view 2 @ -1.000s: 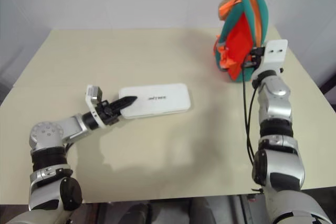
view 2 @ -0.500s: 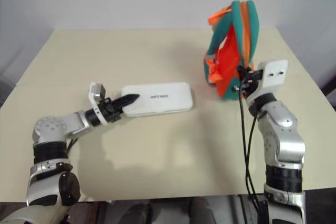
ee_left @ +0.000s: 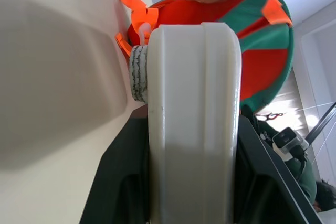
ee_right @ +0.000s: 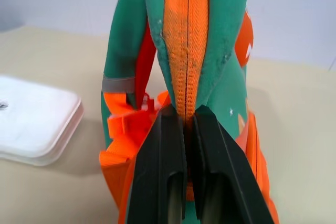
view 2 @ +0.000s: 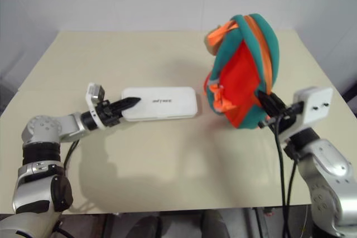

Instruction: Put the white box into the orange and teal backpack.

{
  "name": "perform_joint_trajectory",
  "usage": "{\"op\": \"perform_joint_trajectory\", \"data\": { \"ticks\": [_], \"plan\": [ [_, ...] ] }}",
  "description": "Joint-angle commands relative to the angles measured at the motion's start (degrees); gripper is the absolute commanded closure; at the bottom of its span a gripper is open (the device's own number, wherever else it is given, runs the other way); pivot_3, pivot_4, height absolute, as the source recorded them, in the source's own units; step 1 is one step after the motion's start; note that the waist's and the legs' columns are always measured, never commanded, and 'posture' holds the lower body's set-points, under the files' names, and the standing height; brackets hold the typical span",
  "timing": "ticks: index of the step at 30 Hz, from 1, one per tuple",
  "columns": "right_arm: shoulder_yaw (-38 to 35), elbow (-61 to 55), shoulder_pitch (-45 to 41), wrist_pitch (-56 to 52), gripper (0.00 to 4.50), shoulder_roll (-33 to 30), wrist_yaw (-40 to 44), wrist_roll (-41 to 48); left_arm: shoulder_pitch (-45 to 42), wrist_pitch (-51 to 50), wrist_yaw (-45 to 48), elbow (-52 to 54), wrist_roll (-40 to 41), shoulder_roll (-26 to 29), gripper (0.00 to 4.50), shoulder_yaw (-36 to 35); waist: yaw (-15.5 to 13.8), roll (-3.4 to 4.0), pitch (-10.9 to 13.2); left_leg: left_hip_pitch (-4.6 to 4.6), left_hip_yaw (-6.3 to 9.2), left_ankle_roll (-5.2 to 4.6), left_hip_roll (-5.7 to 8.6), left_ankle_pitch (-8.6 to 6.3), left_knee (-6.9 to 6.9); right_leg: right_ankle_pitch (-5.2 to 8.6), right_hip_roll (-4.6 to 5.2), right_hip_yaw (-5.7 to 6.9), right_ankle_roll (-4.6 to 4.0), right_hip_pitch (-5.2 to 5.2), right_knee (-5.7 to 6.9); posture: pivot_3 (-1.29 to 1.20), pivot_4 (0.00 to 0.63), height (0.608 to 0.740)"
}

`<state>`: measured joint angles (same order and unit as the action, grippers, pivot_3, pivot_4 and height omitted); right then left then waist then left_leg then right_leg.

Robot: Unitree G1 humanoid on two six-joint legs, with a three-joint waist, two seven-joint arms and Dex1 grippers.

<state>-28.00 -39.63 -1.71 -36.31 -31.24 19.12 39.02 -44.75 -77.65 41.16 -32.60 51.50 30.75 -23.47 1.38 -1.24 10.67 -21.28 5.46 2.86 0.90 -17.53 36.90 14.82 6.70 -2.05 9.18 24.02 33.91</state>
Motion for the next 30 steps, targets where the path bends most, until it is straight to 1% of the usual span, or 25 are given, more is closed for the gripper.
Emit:
{"op": "perform_joint_trajectory", "data": {
  "ticks": [1,7,10,14,16,18,21,23,24,26,27,30],
  "plan": [
    [-5.3,-4.6,4.2,1.4,4.15,-2.2,3.0,2.7,-0.6,-2.3,4.4,1.6,1.4,2.9,3.16,0.2,0.0,0.0,0.0,0.0,0.0,0.0,0.01,0.0,0.0,0.0,0.01,0.0,0.0,0.0,-0.01,0.0,0.15,0.74],
    [-8.6,-4.0,10.4,4.2,4.15,-3.3,6.7,2.7,1.2,-5.5,7.5,3.6,2.2,6.7,3.16,-0.5,0.0,0.0,0.0,0.09,0.0,-0.03,-0.01,-0.02,0.07,0.0,-0.01,0.01,0.0,-0.1,0.02,0.0,0.15,0.74],
    [-9.0,-3.6,11.3,5.4,4.15,-3.4,7.5,2.8,2.1,-5.6,7.9,4.1,1.9,8.2,3.16,-1.1,0.1,0.0,0.0,0.11,0.0,-0.04,-0.01,-0.02,0.09,0.0,0.0,0.0,0.0,-0.11,0.02,0.0,0.15,0.74],
    [-8.1,-2.5,11.1,6.4,4.15,-4.0,8.5,2.0,2.4,-5.1,7.7,4.3,1.5,8.4,3.16,-1.4,0.0,0.0,0.0,0.13,0.01,-0.03,-0.01,-0.02,0.13,0.0,0.0,0.0,-0.01,-0.13,0.03,0.0,0.15,0.74],
    [-7.6,-1.8,10.3,5.8,4.15,-4.4,7.6,1.7,2.4,-4.7,7.3,4.5,1.5,8.4,3.16,-2.1,-0.1,0.0,0.0,0.13,0.02,-0.03,0.0,-0.02,0.14,0.0,0.0,0.0,0.0,-0.14,0.03,0.0,0.15,0.74],
    [-7.8,-1.5,9.3,2.6,4.15,-4.8,4.4,2.5,2.4,-4.3,7.4,4.1,1.2,8.8,3.16,-2.4,-0.1,0.0,0.0,0.13,0.02,-0.03,0.0,-0.02,0.15,0.0,0.01,0.0,0.0,-0.16,0.04,0.0,0.15,0.74],
    [-8.2,-2.1,9.9,0.7,4.15,-5.9,4.3,3.3,2.5,-4.1,7.9,3.8,0.9,9.0,3.16,-1.9,-0.1,0.0,0.0,0.14,0.03,-0.03,0.0,-0.02,0.14,0.0,0.01,0.01,-0.01,-0.16,0.04,0.0,0.15,0.74],
    [-8.4,-2.6,10.6,-0.2,3.44,-6.4,4.2,3.9,2.4,-3.9,8.1,3.6,0.8,9.0,3.16,-1.8,-0.1,-0.01,0.0,0.14,0.03,-0.03,-0.01,-0.02,0.13,0.0,0.01,0.01,-0.01,-0.16,0.04,0.0,0.15,0.74],
    [-9.1,-3.1,10.9,0.0,3.26,-6.3,4.3,4.4,2.0,-3.5,8.3,3.1,0.6,8.9,3.16,-1.6,-0.1,-0.01,0.0,0.13,0.03,-0.03,0.0,-0.02,0.13,0.0,0.01,0.01,-0.01,-0.17,0.03,0.0,0.15,0.74],
    [-10.4,-4.0,11.6,0.5,2.64,-6.3,4.4,5.1,1.4,-2.8,9.1,2.3,0.0,8.8,3.16,-0.5,-0.1,-0.01,0.0,0.14,0.03,-0.03,0.0,-0.02,0.14,0.0,0.01,0.01,0.0,-0.18,0.03,0.0,0.15,0.74],
    [-10.9,-4.3,12.1,0.6,2.21,-6.5,4.6,5.4,1.1,-2.4,9.4,1.8,-0.3,8.7,3.16,-0.2,-0.1,-0.01,0.0,0.14,0.03,-0.03,0.0,-0.02,0.13,0.0,0.01,0.01,0.0,-0.18,0.02,0.0,0.15,0.74],
    [-12.7,-5.7,14.3,0.4,1.21,-7.0,5.3,6.2,-0.1,-0.9,10.7,-0.2,-1.3,8.3,3.16,1.3,-0.2,-0.01,0.0,0.17,0.03,-0.03,0.0,-0.02,0.14,0.0,0.0,0.01,-0.01,-0.19,-0.01,0.0,0.15,0.74]
  ]
}}
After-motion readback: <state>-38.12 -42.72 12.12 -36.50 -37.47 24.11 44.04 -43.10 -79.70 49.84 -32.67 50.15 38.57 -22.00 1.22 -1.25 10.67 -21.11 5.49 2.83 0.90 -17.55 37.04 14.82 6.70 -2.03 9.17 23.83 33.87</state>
